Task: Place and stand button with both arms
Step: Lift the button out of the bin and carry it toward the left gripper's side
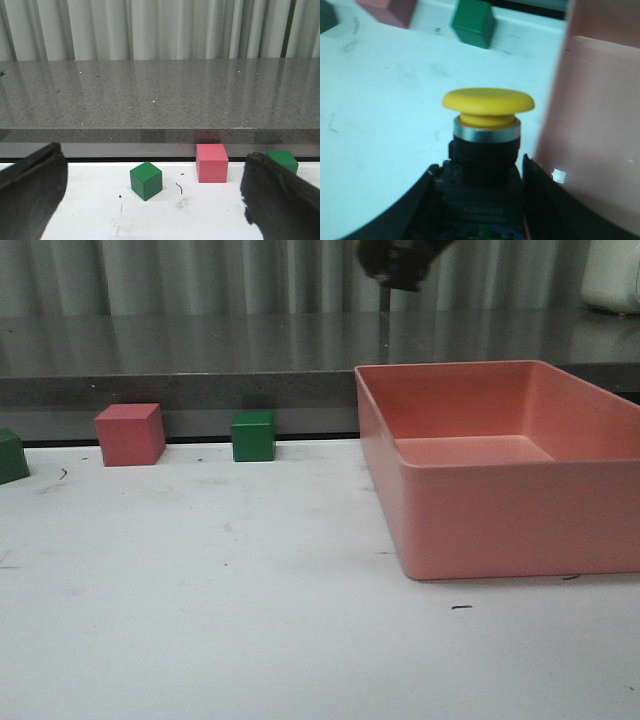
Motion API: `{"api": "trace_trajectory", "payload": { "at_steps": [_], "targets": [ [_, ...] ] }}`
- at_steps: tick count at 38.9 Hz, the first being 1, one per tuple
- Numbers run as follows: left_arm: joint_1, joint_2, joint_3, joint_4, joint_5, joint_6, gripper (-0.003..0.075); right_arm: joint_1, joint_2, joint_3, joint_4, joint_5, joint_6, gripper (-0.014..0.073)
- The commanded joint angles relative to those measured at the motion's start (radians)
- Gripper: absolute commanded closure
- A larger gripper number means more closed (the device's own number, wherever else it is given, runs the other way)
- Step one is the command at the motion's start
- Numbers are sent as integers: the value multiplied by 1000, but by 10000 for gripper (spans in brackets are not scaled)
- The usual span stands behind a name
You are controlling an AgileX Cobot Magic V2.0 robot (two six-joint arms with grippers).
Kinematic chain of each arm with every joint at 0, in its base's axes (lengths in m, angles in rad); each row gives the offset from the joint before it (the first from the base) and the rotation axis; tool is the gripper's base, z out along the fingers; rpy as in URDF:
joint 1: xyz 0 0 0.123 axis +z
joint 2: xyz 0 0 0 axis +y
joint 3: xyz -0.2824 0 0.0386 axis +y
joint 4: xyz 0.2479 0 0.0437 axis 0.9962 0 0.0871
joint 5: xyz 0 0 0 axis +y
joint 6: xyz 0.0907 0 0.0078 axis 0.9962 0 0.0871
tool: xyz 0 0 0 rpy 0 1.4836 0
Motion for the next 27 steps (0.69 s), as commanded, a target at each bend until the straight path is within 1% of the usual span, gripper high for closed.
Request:
{"api": "trace_trajectory", "payload": {
  "at_steps": [1,8,13,19,22,25,27],
  "targets": [
    [1,12,-37,1,-78,-11,48,97,7,-94,16,-19,13,307],
    [1,12,-37,1,-78,-11,48,260,139,-199,16,2,40,307],
    [1,12,-37,1,-78,-11,48,346,242,-270,11,13,84,307],
    [1,12,-37,1,-78,-11,48,363,349,-336,-28,41,182,307],
    [1,12,-37,1,-78,-11,48,362,386,-345,-119,62,246,307],
    [1,12,-37,1,-78,-11,48,362,411,-345,-222,88,340,307],
    [1,12,-37,1,-78,-11,48,362,427,-345,-251,90,379,307]
  ]
}}
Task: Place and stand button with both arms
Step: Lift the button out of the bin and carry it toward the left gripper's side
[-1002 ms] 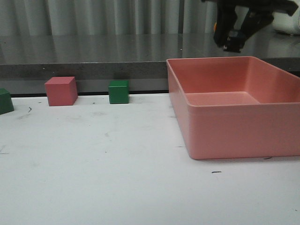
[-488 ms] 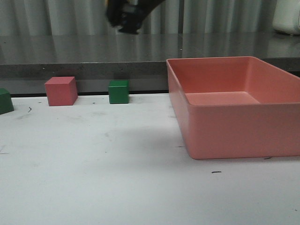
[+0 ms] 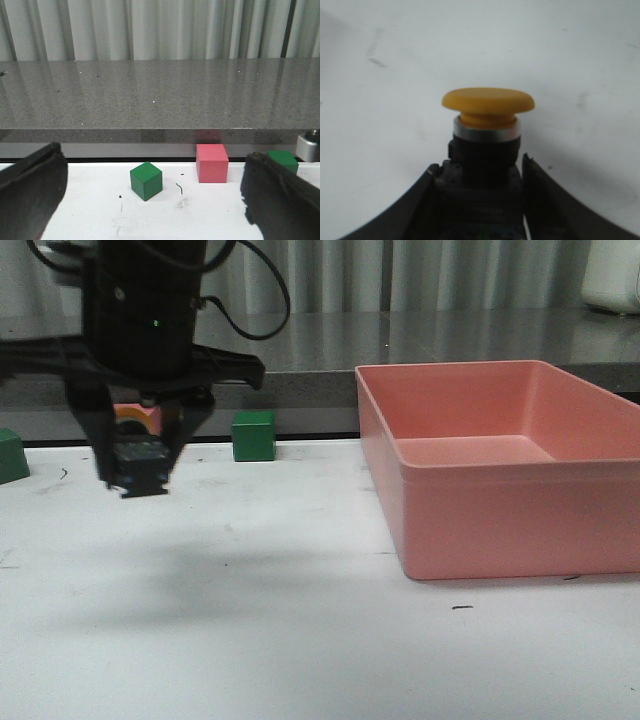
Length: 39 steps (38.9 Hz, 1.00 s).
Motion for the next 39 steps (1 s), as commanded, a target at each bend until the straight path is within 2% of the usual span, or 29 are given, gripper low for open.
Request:
{"api": "trace_trajectory", "payload": {
  "at_steps": [1,11,17,23,32,34,39],
  "targets": [
    [1,12,-37,1,-78,-11,48,-8,-43,-38,-84,-19,94,307],
    [1,12,-37,-1,-78,-11,48,-8,22,-39,-37,-44,177,307],
    [1,12,-37,-1,-78,-11,48,-8,51,-39,7,-45,178,298],
    [1,12,-37,-1,-76,-11,48,-8,83,-39,57,-46,178,232],
    [1,12,-37,-1,-75,-11,48,-8,84,-39,57,-58,178,227],
    [1,12,-37,-1,-75,-11,48,-8,83,-39,57,-60,178,207],
    [1,12,-37,-1,-75,-11,48,-7,74,-39,60,-59,176,90]
  ]
}}
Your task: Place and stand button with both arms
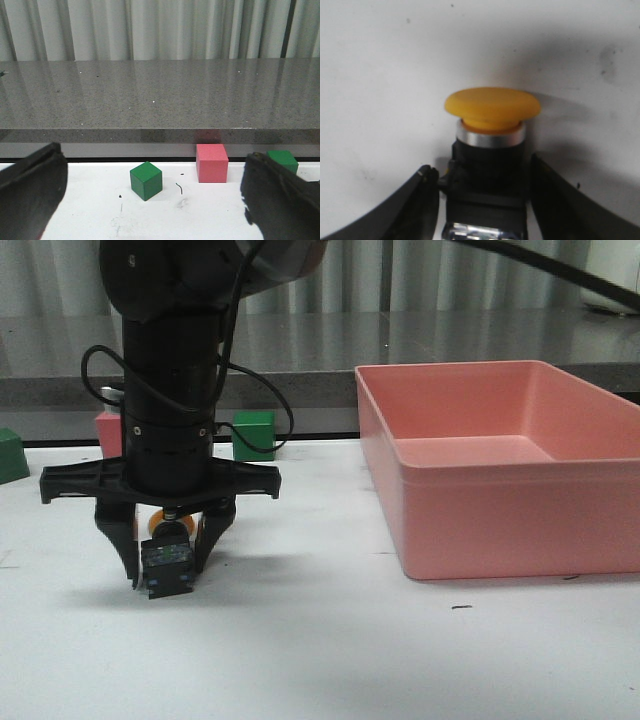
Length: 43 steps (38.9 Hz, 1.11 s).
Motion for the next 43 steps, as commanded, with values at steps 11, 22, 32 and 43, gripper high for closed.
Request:
{"api": "trace_trajectory", "payload": {
  "at_steps": [11,22,32,43],
  "targets": [
    [1,12,-37,-1,-75,-11,48,1,-172,-31,-3,-19,-19,80],
    [1,12,-37,-1,-75,-11,48,-25,-315,-31,-10,28,-136,98],
    [1,12,-37,-1,-75,-11,48,-103,-407,-31,-59,60,-143,508],
    [1,12,-37,-1,-75,-11,48,-185,-516,-31,-145,165,-209,657]
  ]
}}
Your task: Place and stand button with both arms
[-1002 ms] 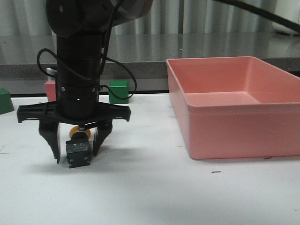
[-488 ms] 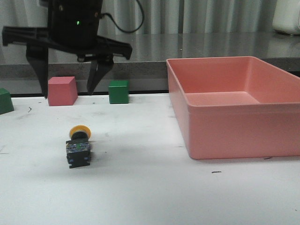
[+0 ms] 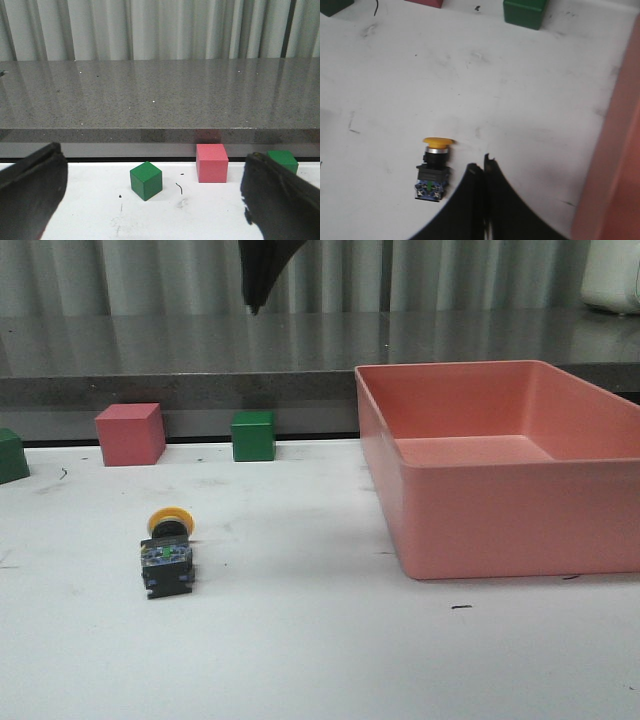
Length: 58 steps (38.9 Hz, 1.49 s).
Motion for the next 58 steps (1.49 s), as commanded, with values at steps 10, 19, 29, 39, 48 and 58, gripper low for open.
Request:
{"api": "trace_trajectory", "payload": {
  "at_steps": [10,19,29,39,48,58],
  "targets": [
    [1,12,-37,-1,-76,-11,48,-276,-205,-5,95,146,-189,659],
    [1,12,-37,-1,-76,-11,48,-495,-339,187,120,144,-242,659],
    [1,12,-37,-1,-76,-11,48,-617,-571,602,115,-26,-342,659],
    [1,12,-37,-1,-76,-11,48,-616,-890,1099,106,-454,-407,659],
    [1,12,-37,-1,-76,-11,48,-616,-1212,1483,106,-809,-414,659],
    [1,12,-37,-1,-76,-11,48,-616,-1527,1719,106,-1051,-414,664]
  ]
}}
